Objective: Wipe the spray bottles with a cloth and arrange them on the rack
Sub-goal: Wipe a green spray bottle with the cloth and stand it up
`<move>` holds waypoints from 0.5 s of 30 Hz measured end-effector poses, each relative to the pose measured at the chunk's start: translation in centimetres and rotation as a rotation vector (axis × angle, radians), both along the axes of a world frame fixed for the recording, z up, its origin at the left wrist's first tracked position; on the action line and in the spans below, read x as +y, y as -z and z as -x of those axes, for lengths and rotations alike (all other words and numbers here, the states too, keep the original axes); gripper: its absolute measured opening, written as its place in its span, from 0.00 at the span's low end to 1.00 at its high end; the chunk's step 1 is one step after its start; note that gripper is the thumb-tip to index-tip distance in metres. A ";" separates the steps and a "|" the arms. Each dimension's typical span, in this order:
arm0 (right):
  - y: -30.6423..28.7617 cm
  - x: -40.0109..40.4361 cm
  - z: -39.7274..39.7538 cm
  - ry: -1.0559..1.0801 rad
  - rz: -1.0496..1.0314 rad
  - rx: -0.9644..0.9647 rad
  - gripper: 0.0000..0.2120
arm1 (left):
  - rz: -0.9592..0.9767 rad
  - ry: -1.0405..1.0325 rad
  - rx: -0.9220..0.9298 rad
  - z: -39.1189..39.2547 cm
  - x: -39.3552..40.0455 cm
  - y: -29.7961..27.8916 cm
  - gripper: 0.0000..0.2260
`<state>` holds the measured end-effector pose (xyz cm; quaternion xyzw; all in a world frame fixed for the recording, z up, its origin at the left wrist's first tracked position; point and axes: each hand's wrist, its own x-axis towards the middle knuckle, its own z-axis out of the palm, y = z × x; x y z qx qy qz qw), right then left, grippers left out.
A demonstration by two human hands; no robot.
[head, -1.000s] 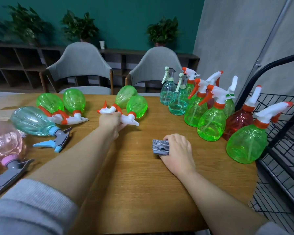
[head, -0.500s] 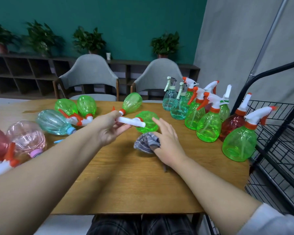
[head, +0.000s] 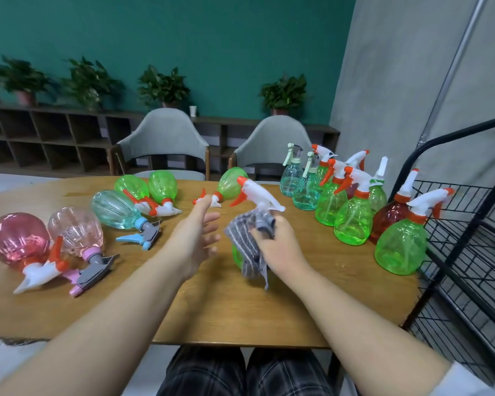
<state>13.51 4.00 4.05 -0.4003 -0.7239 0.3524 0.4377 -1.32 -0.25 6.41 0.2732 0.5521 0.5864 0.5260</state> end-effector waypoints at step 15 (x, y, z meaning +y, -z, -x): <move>-2.7 -0.7 -0.1 -0.057 0.680 0.573 0.15 | -0.268 0.032 -0.509 -2.8 -2.3 9.1 0.22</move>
